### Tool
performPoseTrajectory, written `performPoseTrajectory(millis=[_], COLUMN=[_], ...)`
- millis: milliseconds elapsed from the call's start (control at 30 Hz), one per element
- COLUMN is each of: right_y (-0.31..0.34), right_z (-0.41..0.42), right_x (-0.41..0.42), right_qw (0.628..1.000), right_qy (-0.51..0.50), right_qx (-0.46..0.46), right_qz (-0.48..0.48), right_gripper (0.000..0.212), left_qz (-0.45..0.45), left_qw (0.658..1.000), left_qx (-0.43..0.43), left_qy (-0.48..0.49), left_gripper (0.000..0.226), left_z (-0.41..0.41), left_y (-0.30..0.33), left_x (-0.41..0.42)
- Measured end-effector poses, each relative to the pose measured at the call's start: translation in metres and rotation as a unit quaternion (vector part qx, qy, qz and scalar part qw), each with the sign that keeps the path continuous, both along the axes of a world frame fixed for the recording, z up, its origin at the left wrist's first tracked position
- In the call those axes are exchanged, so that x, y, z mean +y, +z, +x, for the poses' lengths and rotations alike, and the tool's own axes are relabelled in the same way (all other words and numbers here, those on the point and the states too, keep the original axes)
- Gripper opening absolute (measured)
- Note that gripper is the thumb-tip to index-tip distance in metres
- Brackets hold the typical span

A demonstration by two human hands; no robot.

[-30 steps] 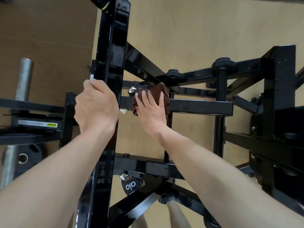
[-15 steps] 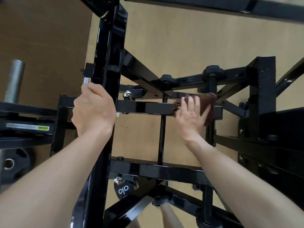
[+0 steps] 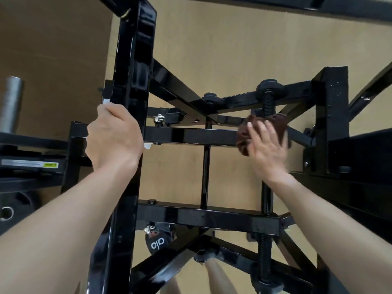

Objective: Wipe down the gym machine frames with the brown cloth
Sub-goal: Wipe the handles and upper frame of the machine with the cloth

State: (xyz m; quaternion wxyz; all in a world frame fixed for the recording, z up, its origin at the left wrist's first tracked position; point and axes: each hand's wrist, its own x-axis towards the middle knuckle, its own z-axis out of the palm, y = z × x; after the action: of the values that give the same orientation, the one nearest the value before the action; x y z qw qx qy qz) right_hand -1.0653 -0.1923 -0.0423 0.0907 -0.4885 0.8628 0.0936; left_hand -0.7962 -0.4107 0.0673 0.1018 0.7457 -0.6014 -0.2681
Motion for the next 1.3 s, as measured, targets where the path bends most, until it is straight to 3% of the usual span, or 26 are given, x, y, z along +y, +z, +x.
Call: performPoseTrajectory(millis=[100, 167, 333, 467, 567, 633, 733, 900, 1067, 1167, 1300], right_y=[-0.007, -0.017, -0.045, -0.053, -0.047, -0.033, -0.006, -0.02, -0.059, -0.071, -0.061], right_z=[0.018, 0.051, 0.146, 0.156, 0.114, 0.067, 0.012, 0.051, 0.144, 0.173, 0.135], right_x=[-0.013, -0.043, -0.115, -0.143, -0.1, -0.049, 0.01, -0.032, -0.108, -0.141, -0.12], right_qw=[0.994, 0.993, 0.991, 0.979, 0.967, 0.985, 0.998, 0.996, 0.983, 0.971, 0.948], right_qy=[-0.104, -0.111, 0.13, 0.202, 0.252, 0.17, 0.051, -0.078, 0.185, 0.237, 0.316], right_qx=[0.037, 0.045, -0.01, -0.023, 0.002, 0.012, 0.02, 0.05, 0.002, 0.013, 0.025], right_qz=[0.009, 0.003, 0.014, 0.018, 0.029, 0.015, -0.009, 0.014, 0.008, 0.009, 0.003], right_gripper=[0.057, 0.058, 0.061, 0.061, 0.068, 0.072, 0.061, 0.065, 0.082, 0.091, 0.097], left_qz=[-0.006, -0.009, -0.009, -0.012, -0.004, 0.001, 0.006, 0.004, -0.005, -0.012, -0.011], left_qw=[1.0, 1.0, 1.0, 1.0, 1.0, 1.0, 1.0, 1.0, 1.0, 1.0, 1.0], left_qx=[0.004, 0.006, 0.002, 0.004, 0.009, 0.01, 0.009, 0.005, -0.007, -0.015, -0.001], left_qy=[0.001, 0.002, 0.0, -0.003, 0.004, 0.007, 0.011, 0.011, 0.009, 0.005, 0.002], left_gripper=[0.044, 0.047, 0.051, 0.048, 0.047, 0.046, 0.046, 0.043, 0.044, 0.045, 0.047], left_z=[0.0, 0.001, 0.001, -0.001, -0.001, -0.001, -0.002, -0.001, 0.0, -0.001, 0.0], left_y=[-0.001, -0.003, -0.005, -0.004, -0.001, 0.001, 0.002, -0.001, -0.004, -0.005, -0.003], left_x=[0.001, 0.001, -0.001, 0.0, 0.0, 0.0, 0.001, 0.0, 0.0, 0.0, 0.0])
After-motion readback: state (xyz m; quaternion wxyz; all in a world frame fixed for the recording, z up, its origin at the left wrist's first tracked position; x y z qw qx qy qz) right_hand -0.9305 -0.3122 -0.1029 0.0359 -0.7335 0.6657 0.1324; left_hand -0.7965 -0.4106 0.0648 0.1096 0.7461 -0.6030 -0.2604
